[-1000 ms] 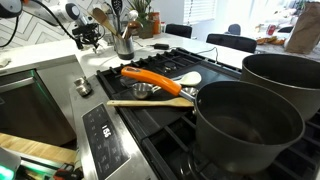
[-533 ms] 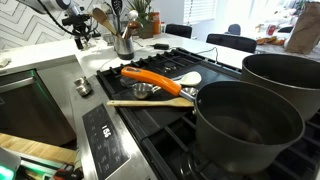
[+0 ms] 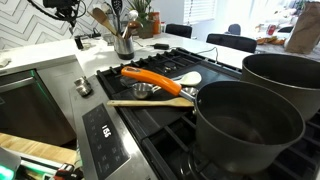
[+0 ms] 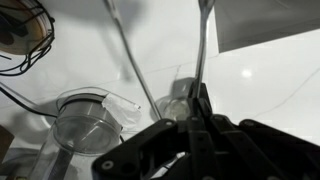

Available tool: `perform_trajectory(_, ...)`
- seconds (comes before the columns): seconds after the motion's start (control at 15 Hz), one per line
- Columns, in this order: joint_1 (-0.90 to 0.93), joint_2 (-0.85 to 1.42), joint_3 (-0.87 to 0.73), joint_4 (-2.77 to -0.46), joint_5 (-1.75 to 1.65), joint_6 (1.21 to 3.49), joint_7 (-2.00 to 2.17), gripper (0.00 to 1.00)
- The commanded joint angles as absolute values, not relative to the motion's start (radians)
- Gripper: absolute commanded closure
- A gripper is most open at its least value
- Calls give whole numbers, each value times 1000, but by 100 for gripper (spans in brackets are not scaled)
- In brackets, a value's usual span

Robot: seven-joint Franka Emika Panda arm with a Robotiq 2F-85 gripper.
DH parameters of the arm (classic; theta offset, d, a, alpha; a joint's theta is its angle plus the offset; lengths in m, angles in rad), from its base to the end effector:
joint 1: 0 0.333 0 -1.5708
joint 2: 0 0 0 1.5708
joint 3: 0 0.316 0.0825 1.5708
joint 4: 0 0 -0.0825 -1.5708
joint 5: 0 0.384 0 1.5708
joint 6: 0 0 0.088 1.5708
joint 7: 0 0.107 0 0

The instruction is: Put the tong into the bucket

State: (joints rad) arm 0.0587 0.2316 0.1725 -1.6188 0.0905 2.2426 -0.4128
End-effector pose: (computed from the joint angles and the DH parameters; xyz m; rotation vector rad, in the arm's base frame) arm 0.6504 0.1447 0.5320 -2.8680 -0.8705 -0.6140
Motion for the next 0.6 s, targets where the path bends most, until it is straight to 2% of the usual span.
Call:
perform_trajectory(0.0,4,14,175,-1857,279,2331,-572,99)
perform_trajectory(0.53,76,-360,-15,-2215,733,2555,-1014,99)
